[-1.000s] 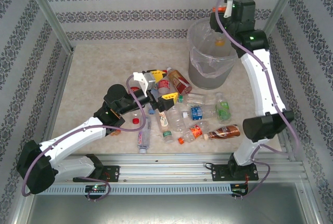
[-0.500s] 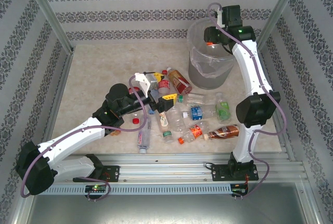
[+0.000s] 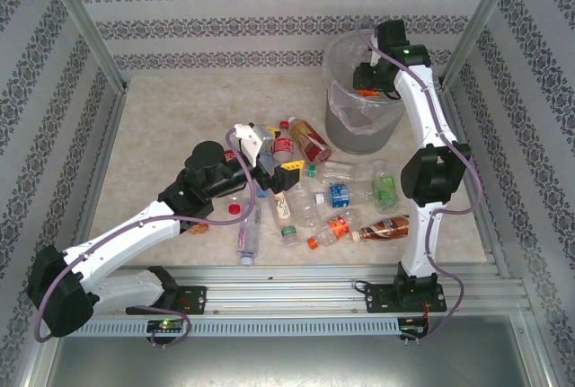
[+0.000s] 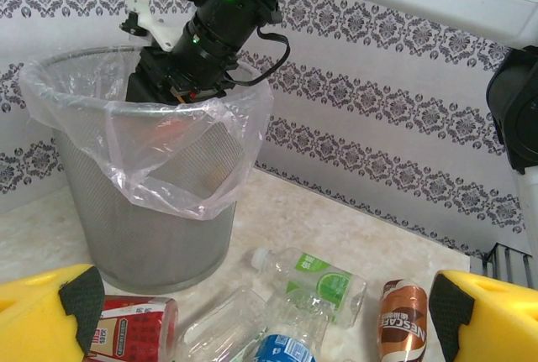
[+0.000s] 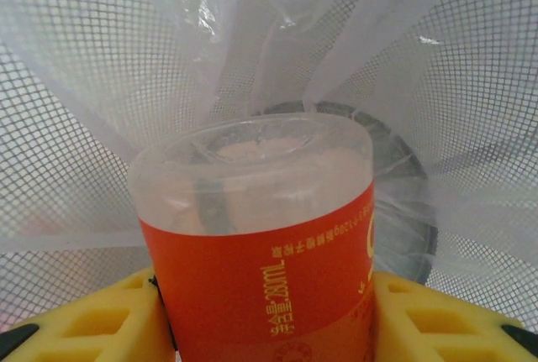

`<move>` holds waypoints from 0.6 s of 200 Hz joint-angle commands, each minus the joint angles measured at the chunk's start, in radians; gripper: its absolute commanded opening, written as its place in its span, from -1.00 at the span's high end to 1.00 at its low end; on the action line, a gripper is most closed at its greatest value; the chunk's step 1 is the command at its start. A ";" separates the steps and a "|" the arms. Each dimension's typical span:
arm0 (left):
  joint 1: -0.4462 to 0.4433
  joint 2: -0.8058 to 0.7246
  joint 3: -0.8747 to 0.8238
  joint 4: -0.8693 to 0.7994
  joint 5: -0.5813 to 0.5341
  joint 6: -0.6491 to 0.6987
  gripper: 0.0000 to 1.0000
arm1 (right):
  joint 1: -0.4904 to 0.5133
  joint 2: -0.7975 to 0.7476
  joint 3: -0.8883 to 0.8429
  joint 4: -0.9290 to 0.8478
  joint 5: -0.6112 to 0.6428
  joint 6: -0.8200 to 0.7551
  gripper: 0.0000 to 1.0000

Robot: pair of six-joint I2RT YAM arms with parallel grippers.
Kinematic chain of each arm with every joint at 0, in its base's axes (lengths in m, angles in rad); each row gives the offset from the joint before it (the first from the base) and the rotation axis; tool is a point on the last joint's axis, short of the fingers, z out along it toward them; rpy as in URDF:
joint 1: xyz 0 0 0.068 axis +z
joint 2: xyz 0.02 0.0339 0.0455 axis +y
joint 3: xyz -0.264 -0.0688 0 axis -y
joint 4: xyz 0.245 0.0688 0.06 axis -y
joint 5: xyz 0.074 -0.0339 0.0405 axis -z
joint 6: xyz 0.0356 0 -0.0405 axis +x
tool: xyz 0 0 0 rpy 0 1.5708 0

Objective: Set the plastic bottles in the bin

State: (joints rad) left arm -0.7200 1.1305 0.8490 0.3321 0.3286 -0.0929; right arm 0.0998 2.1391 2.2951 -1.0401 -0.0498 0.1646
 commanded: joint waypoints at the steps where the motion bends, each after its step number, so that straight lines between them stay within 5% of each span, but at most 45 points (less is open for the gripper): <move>1: -0.012 0.000 0.033 -0.039 -0.015 0.015 -1.00 | -0.009 0.007 0.036 -0.044 0.016 0.020 -0.08; 51: -0.015 0.011 0.038 -0.048 -0.015 0.017 -1.00 | -0.011 0.016 0.073 -0.058 0.022 0.021 -0.34; 120: -0.014 0.017 0.053 -0.077 -0.014 0.013 -1.00 | -0.019 -0.021 0.127 -0.079 0.039 0.014 -0.44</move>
State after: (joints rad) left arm -0.7200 1.1496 0.8680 0.2714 0.3126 -0.0895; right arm 0.0933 2.1433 2.3924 -1.0901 -0.0418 0.1799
